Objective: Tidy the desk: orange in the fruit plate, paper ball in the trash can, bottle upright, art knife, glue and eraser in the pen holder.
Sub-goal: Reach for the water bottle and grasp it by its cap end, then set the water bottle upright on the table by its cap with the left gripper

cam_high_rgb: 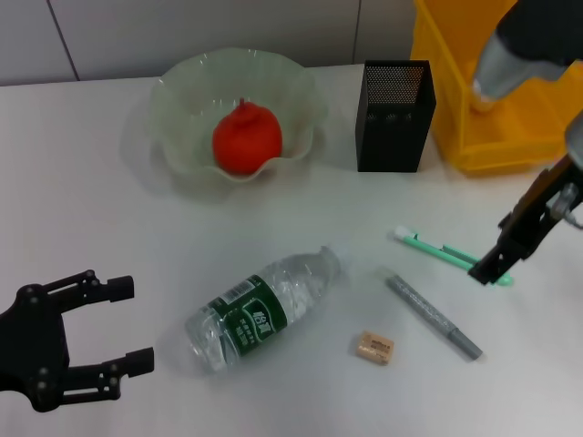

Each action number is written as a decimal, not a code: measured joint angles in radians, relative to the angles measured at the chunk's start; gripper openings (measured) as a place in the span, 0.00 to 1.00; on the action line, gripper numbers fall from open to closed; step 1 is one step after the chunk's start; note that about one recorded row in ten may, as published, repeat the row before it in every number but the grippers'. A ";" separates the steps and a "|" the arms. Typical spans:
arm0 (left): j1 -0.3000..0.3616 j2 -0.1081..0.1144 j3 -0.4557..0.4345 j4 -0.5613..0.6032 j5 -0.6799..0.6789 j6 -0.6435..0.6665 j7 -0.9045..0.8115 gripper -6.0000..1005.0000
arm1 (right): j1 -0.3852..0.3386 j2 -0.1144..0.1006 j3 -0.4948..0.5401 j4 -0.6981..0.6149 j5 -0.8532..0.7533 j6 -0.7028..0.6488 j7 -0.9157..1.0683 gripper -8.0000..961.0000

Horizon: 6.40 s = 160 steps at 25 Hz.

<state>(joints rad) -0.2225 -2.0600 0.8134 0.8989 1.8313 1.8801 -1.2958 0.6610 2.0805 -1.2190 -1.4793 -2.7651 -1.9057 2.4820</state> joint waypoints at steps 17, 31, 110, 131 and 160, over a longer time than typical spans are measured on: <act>0.001 0.008 -0.002 0.008 0.028 0.002 -0.016 0.85 | -0.037 0.003 -0.099 0.122 0.098 0.151 -0.008 0.85; -0.058 0.000 0.006 0.209 0.088 -0.008 -0.295 0.85 | -0.347 0.001 0.192 0.175 0.481 0.250 -0.634 0.85; -0.584 -0.020 1.091 0.147 0.603 -0.799 -1.546 0.74 | -0.334 -0.002 0.694 0.520 0.561 -0.043 -1.337 0.85; -0.553 -0.020 1.093 0.210 0.576 -0.787 -1.533 0.50 | -0.323 0.000 0.696 0.546 0.562 -0.024 -1.335 0.85; -0.219 -0.007 0.922 0.648 0.585 -0.708 -1.386 0.44 | -0.302 -0.003 0.708 0.497 0.671 -0.087 -1.187 0.85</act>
<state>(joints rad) -0.4412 -2.0666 1.7357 1.5465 2.4163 1.1720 -2.6820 0.3593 2.0778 -0.5107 -0.9825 -2.0937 -1.9925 1.2951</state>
